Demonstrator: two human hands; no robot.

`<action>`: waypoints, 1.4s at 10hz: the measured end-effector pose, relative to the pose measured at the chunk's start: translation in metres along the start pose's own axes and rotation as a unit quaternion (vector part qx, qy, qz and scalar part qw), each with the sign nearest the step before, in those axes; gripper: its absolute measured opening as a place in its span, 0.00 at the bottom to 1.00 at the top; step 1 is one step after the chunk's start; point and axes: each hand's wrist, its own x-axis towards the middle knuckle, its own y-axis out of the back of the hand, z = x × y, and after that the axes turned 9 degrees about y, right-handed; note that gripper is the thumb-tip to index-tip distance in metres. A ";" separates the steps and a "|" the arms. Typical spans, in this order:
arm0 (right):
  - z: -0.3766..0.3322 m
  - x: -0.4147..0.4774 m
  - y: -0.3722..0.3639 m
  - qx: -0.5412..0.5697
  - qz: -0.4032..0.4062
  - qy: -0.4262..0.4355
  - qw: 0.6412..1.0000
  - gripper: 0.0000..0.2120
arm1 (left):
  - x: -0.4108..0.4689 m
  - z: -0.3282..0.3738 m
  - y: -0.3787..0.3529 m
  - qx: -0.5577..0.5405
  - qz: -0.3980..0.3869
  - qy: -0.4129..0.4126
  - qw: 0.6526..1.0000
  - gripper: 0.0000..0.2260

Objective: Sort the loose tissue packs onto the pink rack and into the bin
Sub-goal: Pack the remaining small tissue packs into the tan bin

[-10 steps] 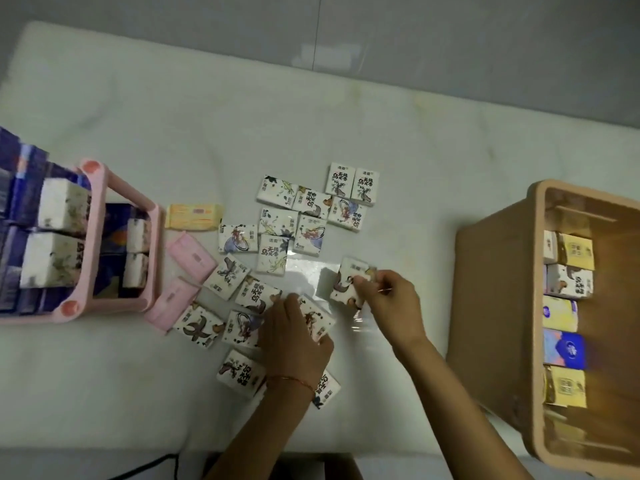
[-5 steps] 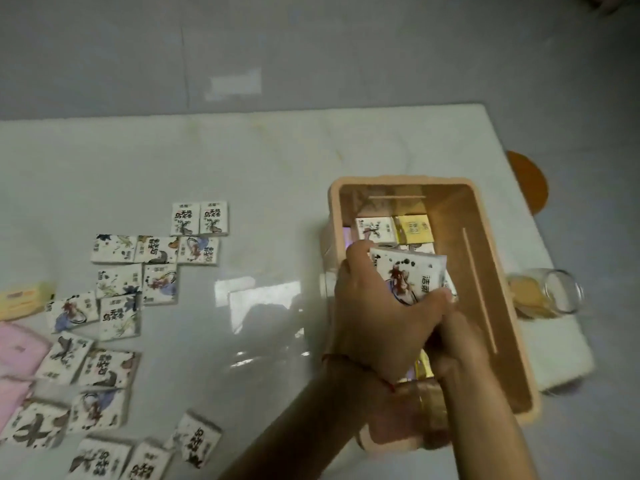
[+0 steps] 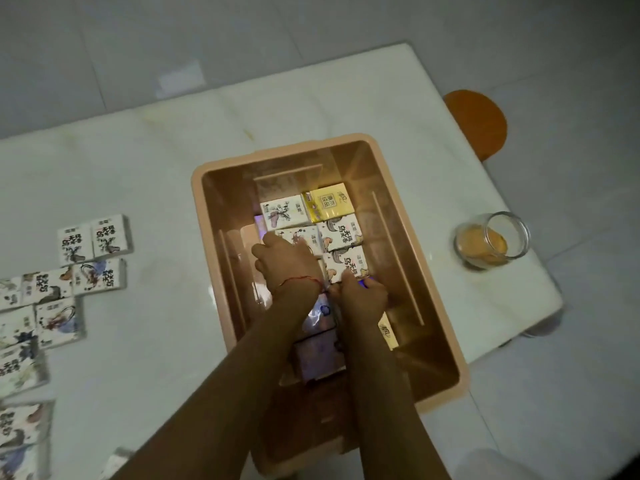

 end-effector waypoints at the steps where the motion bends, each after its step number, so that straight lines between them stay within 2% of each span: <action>1: 0.007 0.007 0.001 0.059 -0.024 -0.026 0.998 0.13 | 0.001 -0.005 0.001 0.001 0.016 -0.033 0.999 0.18; 2: 0.011 0.011 0.004 0.104 -0.044 0.007 0.994 0.17 | 0.007 -0.013 0.002 -0.050 0.028 -0.044 0.997 0.17; 3: 0.012 0.006 0.010 0.059 -0.021 0.078 0.995 0.16 | 0.009 -0.018 0.000 -0.070 0.027 -0.045 0.996 0.17; 4: 0.007 -0.011 0.014 0.026 -0.036 0.107 0.993 0.07 | 0.009 -0.025 -0.001 -0.096 0.012 -0.050 0.994 0.17; 5: -0.001 -0.029 0.014 -0.002 -0.076 0.141 0.987 0.06 | 0.009 -0.026 0.005 -0.110 -0.015 -0.038 0.993 0.17; 6: -0.018 -0.059 0.016 -0.087 -0.107 0.179 0.974 0.09 | 0.000 -0.018 0.035 -0.171 -0.050 -0.043 0.983 0.14; 7: -0.029 -0.094 0.014 -0.118 -0.171 0.232 0.950 0.08 | -0.012 -0.020 0.079 -0.286 -0.078 -0.062 0.953 0.09; 8: -0.029 -0.163 -0.002 -0.107 -0.332 0.334 0.876 0.09 | -0.013 -0.064 0.164 -0.406 0.003 -0.056 0.912 0.12; 9: -0.003 -0.196 -0.023 -0.167 -0.451 0.334 0.811 0.08 | 0.001 -0.115 0.207 -0.430 0.048 0.011 0.902 0.11; 10: 0.073 -0.207 -0.052 -0.354 -0.557 0.262 0.704 0.09 | 0.023 -0.210 0.225 -0.364 0.020 0.197 0.910 0.06; 11: 0.138 -0.197 -0.059 -0.504 -0.527 0.244 0.639 0.16 | 0.023 -0.280 0.214 -0.306 -0.011 0.294 0.905 0.09; 12: 0.201 -0.191 -0.054 -0.644 -0.470 0.266 0.542 0.34 | 0.011 -0.343 0.188 -0.211 -0.068 0.398 0.890 0.13; 13: 0.224 -0.191 -0.050 -0.682 -0.443 0.277 0.512 0.40 | 0.002 -0.358 0.171 -0.101 -0.073 0.423 0.898 0.24; 14: 0.246 -0.195 -0.048 -0.680 -0.404 0.348 0.503 0.35 | 0.000 -0.366 0.158 -0.134 -0.033 0.453 0.881 0.30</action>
